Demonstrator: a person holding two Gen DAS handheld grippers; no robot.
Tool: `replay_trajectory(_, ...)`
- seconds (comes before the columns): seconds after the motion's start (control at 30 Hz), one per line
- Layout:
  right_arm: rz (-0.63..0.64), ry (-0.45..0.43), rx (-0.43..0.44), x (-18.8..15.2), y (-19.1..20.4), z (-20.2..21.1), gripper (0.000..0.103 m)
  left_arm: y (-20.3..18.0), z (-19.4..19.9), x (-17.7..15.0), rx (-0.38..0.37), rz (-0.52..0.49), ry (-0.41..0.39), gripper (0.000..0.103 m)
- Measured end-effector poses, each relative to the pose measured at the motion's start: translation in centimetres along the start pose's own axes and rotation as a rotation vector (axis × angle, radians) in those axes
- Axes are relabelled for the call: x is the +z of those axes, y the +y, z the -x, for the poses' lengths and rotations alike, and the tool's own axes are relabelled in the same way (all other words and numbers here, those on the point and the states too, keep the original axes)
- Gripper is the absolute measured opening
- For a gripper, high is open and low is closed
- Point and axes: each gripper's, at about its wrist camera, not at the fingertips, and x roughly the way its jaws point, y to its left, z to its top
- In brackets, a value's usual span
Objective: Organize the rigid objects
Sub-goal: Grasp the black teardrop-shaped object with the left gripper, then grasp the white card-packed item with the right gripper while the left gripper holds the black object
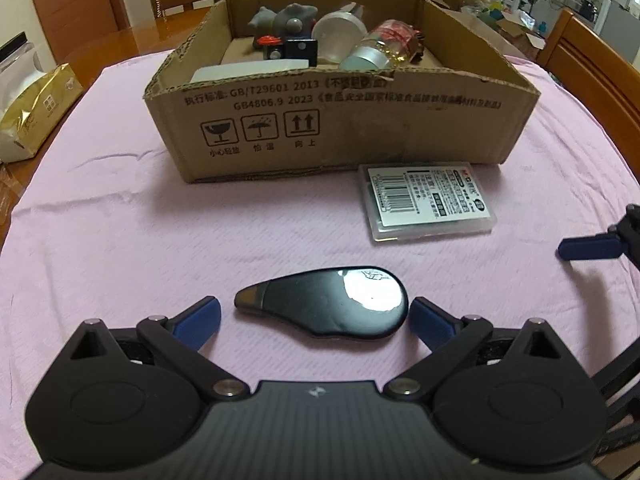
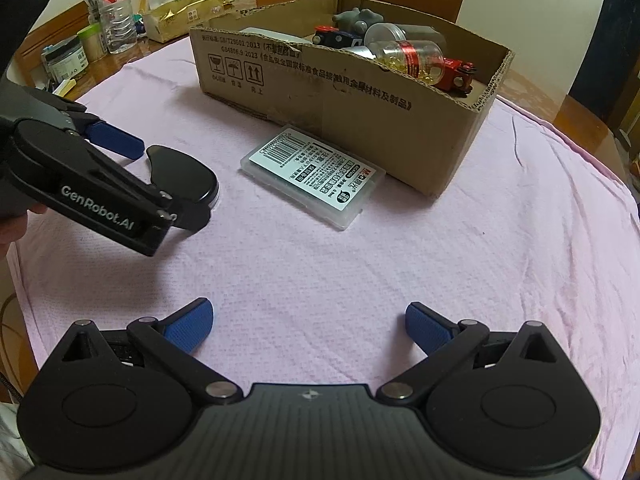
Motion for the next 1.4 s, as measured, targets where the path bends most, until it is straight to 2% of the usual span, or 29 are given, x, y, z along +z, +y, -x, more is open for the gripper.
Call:
replay_trajectory(0.2,-0.015,0.008,-0.009,0.1,0.1,-0.1,0.103,-0.6,-0.2,0.3,-0.004,-0.016,-0.005,0.098)
replay_trajectory(0.27,-0.022,0.012,-0.014,0.2,0.1,-0.1,0.103,-0.3,-0.1,0.4,-0.010,-0.027,-0.018,0.090)
replay_trajectory(0.4,-0.050,0.025,-0.031,0.5,0.1,-0.4,0.103,0.4,-0.1,0.6,-0.018,-0.041,-0.013,0.090)
replay_trajectory(0.5,-0.080,0.039,-0.049,0.9,0.3,-0.6,0.103,1.7,-0.2,0.7,-0.015,-0.048,-0.012,0.090)
replay_trajectory(0.7,-0.155,0.073,-0.088,2.4,0.8,-1.4,0.103,5.8,-0.4,1.4,0.048,-0.037,-0.018,0.090)
replay_trajectory(0.83,-0.211,0.063,-0.087,3.3,0.9,-1.7,0.103,8.4,-0.6,1.8,0.071,-0.017,-0.019,0.090)
replay_trajectory(0.93,-0.266,0.054,-0.103,5.1,1.0,-2.8,0.103,9.6,-0.7,1.9,0.060,-0.009,-0.019,0.090)
replay_trajectory(1.1,-0.269,0.052,-0.168,7.4,1.8,-4.7,0.103,10.7,-0.9,2.0,0.025,-0.017,-0.020,0.090)
replay_trajectory(1.4,-0.341,0.026,-0.221,9.3,1.5,-6.1,0.103,11.6,-1.3,2.3,-0.009,-0.026,-0.024,0.090)
